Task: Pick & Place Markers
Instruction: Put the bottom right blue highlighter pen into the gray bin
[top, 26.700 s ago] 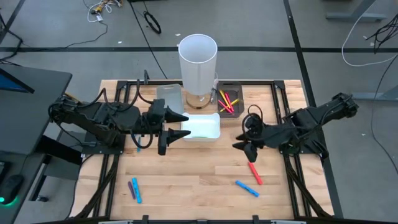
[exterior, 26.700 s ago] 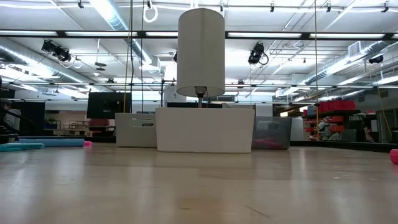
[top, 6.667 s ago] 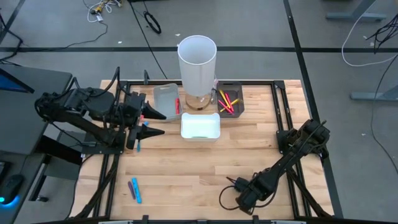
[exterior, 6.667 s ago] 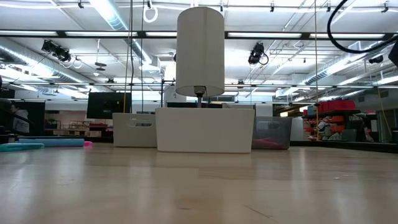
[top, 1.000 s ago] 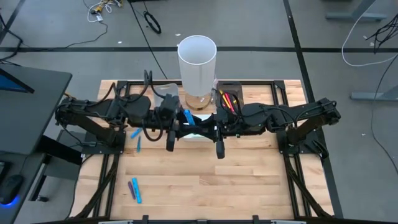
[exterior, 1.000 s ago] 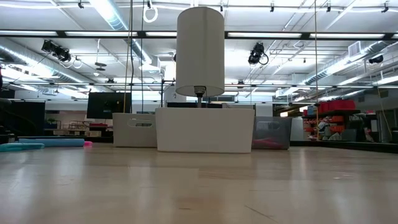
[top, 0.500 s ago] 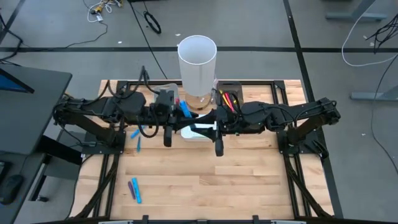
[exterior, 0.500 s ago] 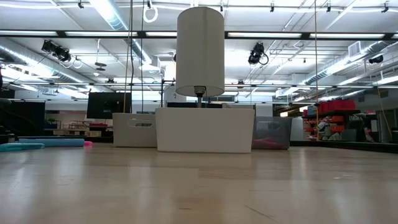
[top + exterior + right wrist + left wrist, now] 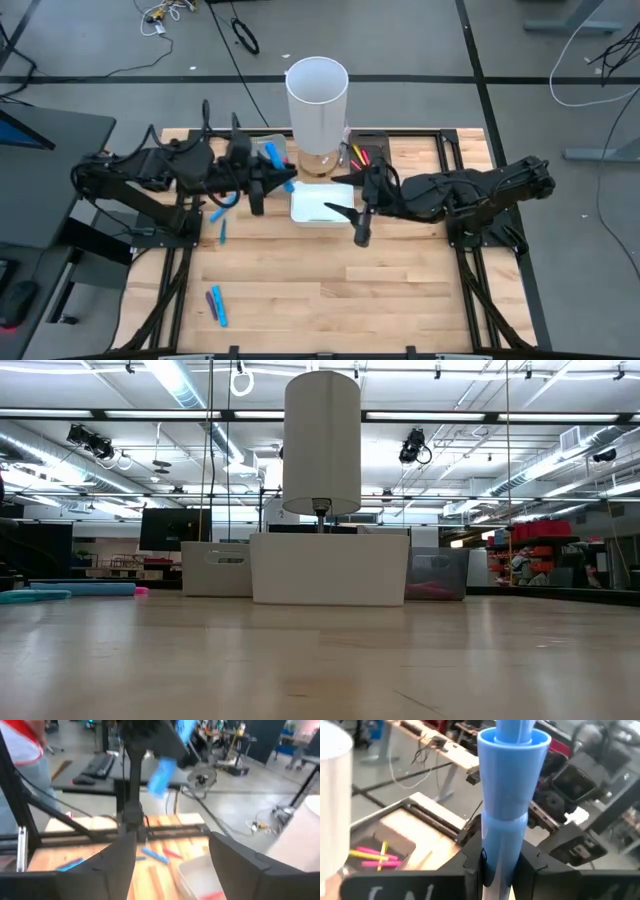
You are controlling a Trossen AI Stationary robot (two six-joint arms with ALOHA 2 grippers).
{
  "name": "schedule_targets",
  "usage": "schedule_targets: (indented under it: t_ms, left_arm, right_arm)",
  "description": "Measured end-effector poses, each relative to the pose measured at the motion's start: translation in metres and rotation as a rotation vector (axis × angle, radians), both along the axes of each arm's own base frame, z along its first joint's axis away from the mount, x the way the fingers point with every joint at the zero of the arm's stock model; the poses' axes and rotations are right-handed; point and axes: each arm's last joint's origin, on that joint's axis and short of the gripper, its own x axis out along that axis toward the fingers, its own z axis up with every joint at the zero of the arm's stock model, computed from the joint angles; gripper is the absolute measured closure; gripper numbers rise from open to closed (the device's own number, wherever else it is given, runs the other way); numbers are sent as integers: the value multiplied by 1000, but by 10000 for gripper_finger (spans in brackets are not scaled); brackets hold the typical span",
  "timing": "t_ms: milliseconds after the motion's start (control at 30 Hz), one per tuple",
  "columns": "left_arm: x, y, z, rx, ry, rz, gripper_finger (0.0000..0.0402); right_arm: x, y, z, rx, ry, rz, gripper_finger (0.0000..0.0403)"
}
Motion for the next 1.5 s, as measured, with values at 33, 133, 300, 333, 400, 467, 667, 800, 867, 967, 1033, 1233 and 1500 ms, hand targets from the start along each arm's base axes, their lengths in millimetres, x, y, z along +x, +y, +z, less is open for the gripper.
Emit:
schedule_targets:
  t_ms: [33, 133, 300, 333, 400, 467, 667, 800, 867, 967, 1033, 1233, 1500]
  left_arm:
    - [-2, 1, 0, -32, 4, 19, 337]
    - [-12, 5, -8, -117, 79, 81, 337]
    - [-24, 9, -22, -267, 188, 189, 337]
    - [-27, 11, -25, -299, 213, 214, 337]
    - [-33, 14, -31, -360, 259, 256, 337]
    - [-36, 19, -35, -414, 287, 307, 337]
    - [-39, 32, -43, -540, 342, 388, 337]
    - [-42, 43, -46, -618, 354, 457, 337]
    - [-44, 50, -49, -663, 375, 505, 337]
    - [-51, 61, -55, -732, 439, 571, 337]
    - [-56, 70, -59, -771, 494, 601, 337]
    - [-57, 98, -65, -833, 546, 674, 337]
    - [-49, 147, -83, -940, 647, 684, 338]
  right_arm:
    - [-3, 0, -1, 6, 18, -9, 149]
    - [-10, -3, -4, 2, 76, -23, 145]
    - [-18, -7, -8, -64, 163, -16, 144]
    - [-19, -8, -8, -77, 174, -16, 144]
    - [-22, -11, -7, -103, 188, -31, 147]
    - [-24, -14, -8, -142, 222, -39, 150]
    - [-28, -23, -10, -226, 285, -67, 160]
    - [-29, -29, -15, -243, 344, -78, 163]
    - [-30, -32, -17, -238, 365, -90, 163]
    - [-32, -38, -16, -235, 373, -107, 163]
    - [-34, -41, -14, -236, 368, -114, 163]
    - [-36, -51, -11, -231, 366, -143, 163]
    - [-35, -53, -12, -223, 370, -148, 163]
